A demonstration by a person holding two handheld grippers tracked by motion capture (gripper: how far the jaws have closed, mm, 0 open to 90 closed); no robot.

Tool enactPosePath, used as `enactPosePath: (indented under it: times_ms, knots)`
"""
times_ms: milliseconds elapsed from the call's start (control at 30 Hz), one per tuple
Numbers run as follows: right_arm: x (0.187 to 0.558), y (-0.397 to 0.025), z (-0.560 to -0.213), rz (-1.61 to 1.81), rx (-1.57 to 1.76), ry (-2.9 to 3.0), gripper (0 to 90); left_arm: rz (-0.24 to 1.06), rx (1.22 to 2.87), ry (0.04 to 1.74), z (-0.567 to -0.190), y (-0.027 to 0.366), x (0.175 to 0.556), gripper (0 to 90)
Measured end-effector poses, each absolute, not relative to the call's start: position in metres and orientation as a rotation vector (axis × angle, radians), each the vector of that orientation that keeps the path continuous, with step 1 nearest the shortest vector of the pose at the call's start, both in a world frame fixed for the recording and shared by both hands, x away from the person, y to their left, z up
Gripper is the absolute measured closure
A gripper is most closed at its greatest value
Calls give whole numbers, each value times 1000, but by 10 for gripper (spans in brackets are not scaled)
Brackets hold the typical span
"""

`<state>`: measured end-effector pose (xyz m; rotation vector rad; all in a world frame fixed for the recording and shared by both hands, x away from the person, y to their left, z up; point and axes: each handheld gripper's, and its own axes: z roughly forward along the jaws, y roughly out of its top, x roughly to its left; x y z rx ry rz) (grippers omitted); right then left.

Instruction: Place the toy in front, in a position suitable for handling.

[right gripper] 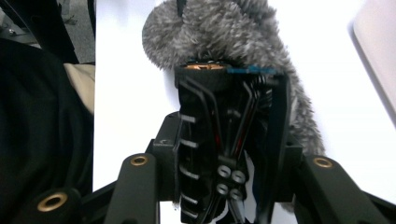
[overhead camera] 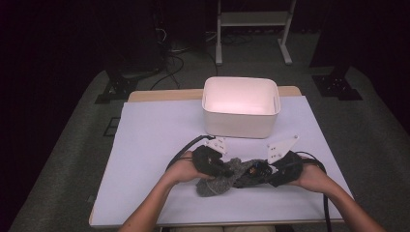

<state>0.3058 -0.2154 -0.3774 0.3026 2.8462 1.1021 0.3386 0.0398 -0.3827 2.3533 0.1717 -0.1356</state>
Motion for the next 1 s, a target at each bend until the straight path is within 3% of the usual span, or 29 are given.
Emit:
enactPosePath:
  times_ms: [233,633,833,900,1000]
  knots:
    - [303,-237,-398,1105,359,2852,550,-131,2359,151,-385,28,338,818]
    - [302,-238,-421,1026,377,2876,549,-115,2386,116,-384,15,337,811]
    - [301,-231,-426,997,391,2879,546,-74,2410,141,-385,10,336,637]
    - [301,-229,-426,990,385,2870,553,-70,2421,127,-385,8,334,647]
    - [303,-227,-426,1003,384,2860,555,-80,2424,103,-381,13,333,794]
